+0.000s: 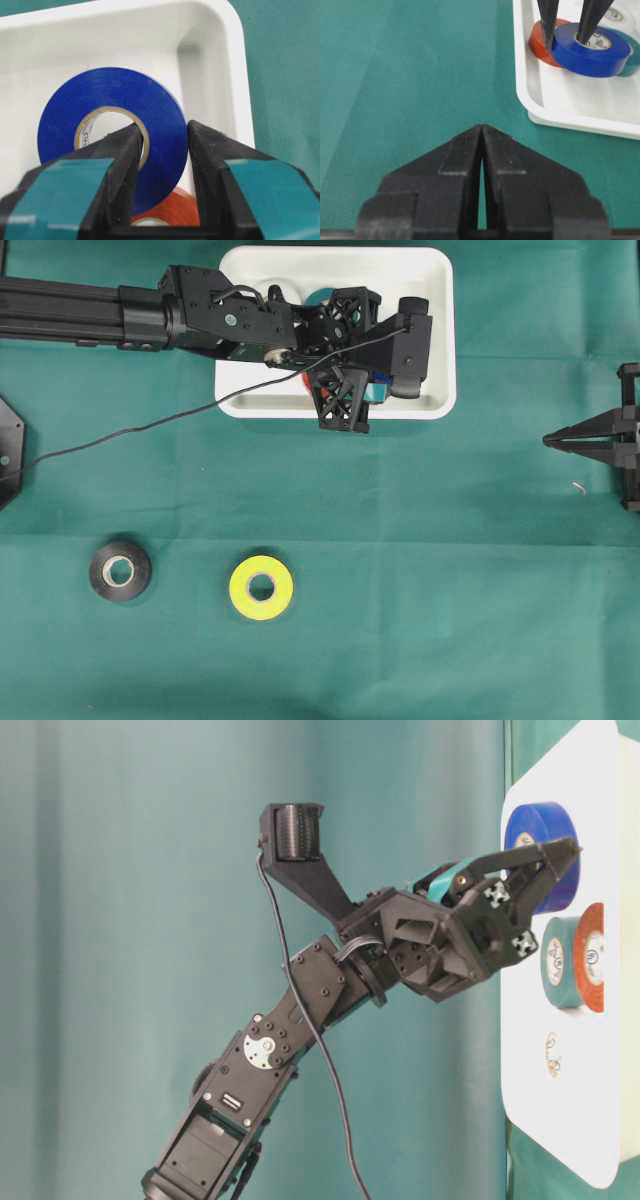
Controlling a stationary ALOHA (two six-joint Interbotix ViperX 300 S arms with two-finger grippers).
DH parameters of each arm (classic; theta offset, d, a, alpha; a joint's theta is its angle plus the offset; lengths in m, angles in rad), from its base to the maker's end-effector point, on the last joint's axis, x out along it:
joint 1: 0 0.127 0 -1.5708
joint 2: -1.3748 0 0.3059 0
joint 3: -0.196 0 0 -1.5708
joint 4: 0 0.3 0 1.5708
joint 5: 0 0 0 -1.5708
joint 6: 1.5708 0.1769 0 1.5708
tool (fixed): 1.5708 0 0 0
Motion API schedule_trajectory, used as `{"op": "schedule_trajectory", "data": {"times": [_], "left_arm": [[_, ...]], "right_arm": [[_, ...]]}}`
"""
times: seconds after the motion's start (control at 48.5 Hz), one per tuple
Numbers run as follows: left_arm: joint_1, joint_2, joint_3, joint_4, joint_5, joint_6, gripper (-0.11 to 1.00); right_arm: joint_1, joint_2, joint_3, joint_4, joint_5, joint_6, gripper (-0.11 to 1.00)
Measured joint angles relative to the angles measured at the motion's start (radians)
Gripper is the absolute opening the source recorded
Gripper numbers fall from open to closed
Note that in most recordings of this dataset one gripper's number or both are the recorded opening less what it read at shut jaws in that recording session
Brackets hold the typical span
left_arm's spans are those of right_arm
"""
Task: Put the tape into the white case with the left arm.
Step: 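Carry the blue tape into the tray's right side and release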
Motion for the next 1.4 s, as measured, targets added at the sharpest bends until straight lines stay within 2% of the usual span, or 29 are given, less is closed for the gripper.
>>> {"op": "schedule_trajectory", "data": {"times": [0.599, 0.64, 0.784, 0.846, 0.97, 1.404], "left_arm": [[-0.002, 0.0, -0.008, 0.0, -0.002, -0.003, 0.28], [-0.002, 0.0, -0.008, 0.0, -0.002, -0.005, 0.36], [-0.005, 0.0, -0.011, 0.0, -0.011, -0.003, 0.79], [-0.008, 0.0, -0.011, 0.0, -0.012, -0.003, 0.91], [-0.012, 0.0, -0.011, 0.0, -0.012, -0.002, 0.87], [-0.026, -0.015, 0.002, 0.0, -0.009, -0.008, 0.87]], "right_arm": [[0.0, 0.0, 0.0, 0.0, 0.0, 0.0, -0.09], [0.0, 0.002, 0.0, 0.0, 0.0, 0.0, -0.09], [0.0, 0.0, 0.0, 0.0, 0.0, 0.0, -0.09], [0.0, 0.0, 0.0, 0.0, 0.0, 0.0, -0.09], [0.0, 0.002, 0.0, 0.0, 0.0, 0.0, -0.09], [0.0, 0.0, 0.0, 0.002, 0.0, 0.0, -0.09]]}}
